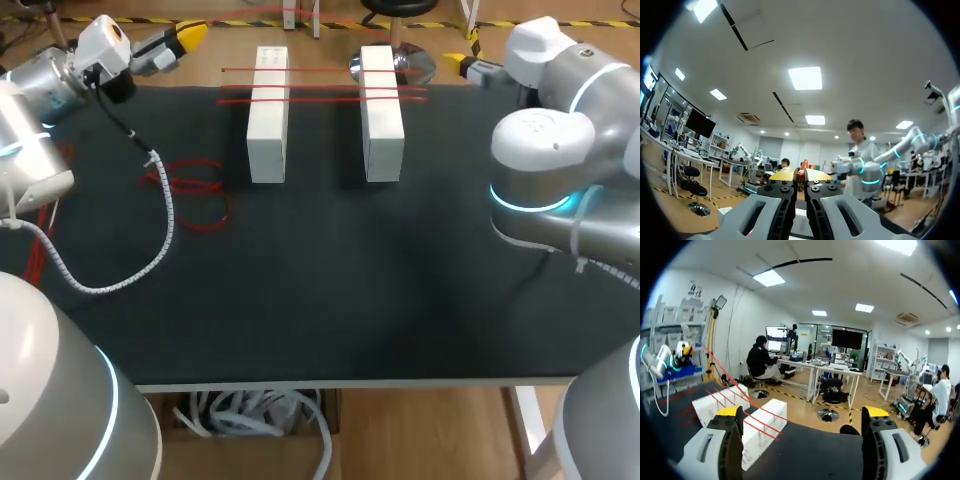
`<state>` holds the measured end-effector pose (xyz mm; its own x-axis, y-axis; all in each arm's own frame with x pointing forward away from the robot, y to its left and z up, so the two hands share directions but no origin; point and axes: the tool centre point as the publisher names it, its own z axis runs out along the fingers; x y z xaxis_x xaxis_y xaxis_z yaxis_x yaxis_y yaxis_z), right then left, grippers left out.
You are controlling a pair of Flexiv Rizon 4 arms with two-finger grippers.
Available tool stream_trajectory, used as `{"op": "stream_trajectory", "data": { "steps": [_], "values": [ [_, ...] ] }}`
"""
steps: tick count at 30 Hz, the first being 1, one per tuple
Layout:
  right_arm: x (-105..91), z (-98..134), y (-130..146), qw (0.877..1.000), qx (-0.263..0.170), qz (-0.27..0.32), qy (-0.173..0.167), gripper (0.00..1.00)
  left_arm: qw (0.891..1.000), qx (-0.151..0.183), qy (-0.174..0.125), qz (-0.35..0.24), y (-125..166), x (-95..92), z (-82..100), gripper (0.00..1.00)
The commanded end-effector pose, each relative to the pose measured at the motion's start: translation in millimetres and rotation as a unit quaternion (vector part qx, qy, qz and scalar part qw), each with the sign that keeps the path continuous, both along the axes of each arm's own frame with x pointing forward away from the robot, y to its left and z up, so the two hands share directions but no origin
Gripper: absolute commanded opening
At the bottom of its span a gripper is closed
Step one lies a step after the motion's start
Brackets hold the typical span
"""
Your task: Grab the tape and strap the tape.
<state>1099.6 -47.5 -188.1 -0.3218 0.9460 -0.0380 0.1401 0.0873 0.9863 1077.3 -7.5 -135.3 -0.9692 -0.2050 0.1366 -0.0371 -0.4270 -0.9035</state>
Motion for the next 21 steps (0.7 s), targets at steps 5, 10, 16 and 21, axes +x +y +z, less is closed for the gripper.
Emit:
{"op": "stream_trajectory", "data": {
  "steps": [5,10,16,21],
  "values": [
    [-22.4,-10.0,-1.2,0.954,0.297,0.026,-0.031,1.0,1.0,-0.001,-0.001,0.001,0.0,-0.7,-0.6,0.0],
    [-20.1,-11.2,1.7,0.901,0.43,0.037,0.048,1.0,1.0,-0.001,-0.001,0.001,0.0,-0.7,-0.6,0.0],
    [-14.2,-12.7,9.6,0.942,0.326,0.066,0.031,1.0,1.0,-0.001,-0.001,0.001,0.0,-0.7,-0.6,0.0],
    [-14.2,-12.7,9.6,0.942,0.326,0.066,0.031,1.0,1.0,-0.001,-0.001,0.001,0.0,-0.7,-0.6,0.0]
  ]
}}
